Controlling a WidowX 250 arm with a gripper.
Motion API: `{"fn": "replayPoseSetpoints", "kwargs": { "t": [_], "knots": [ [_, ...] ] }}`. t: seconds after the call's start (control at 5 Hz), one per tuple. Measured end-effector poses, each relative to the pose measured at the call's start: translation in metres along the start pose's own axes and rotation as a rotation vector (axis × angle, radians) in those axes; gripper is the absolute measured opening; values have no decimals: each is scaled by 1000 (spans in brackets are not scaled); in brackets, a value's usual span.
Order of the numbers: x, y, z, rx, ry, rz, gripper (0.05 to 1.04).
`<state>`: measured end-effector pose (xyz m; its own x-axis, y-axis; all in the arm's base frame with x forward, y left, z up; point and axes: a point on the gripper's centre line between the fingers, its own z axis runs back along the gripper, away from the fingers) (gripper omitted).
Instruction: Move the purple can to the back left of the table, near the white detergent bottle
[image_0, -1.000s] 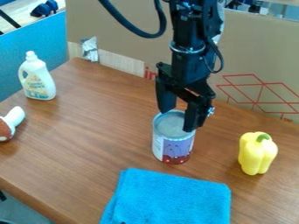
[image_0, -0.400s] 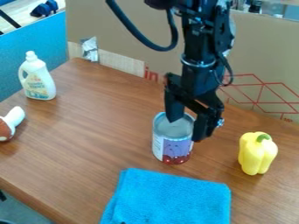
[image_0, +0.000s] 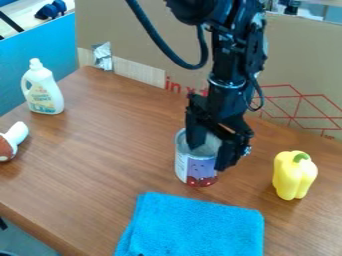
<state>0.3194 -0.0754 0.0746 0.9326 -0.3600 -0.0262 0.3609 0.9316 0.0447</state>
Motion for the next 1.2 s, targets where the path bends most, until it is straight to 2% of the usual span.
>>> {"fn": "replayPoseSetpoints", "kwargs": {
  "t": [0.2, 0.4, 0.6, 0.8, 1.0, 1.2],
  "knots": [
    [-1, 18, -4, 5, 31, 46, 1001],
    [-2, 36, -5, 42, 65, 78, 1002],
    [-9, 72, -5, 84, 119, 148, 1001],
    [-29, 119, -6, 87, 175, 270, 1001],
    [-40, 148, -7, 87, 206, 350, 1001],
    [-48, 169, -5, 76, 210, 387, 1001]
  ]
}}
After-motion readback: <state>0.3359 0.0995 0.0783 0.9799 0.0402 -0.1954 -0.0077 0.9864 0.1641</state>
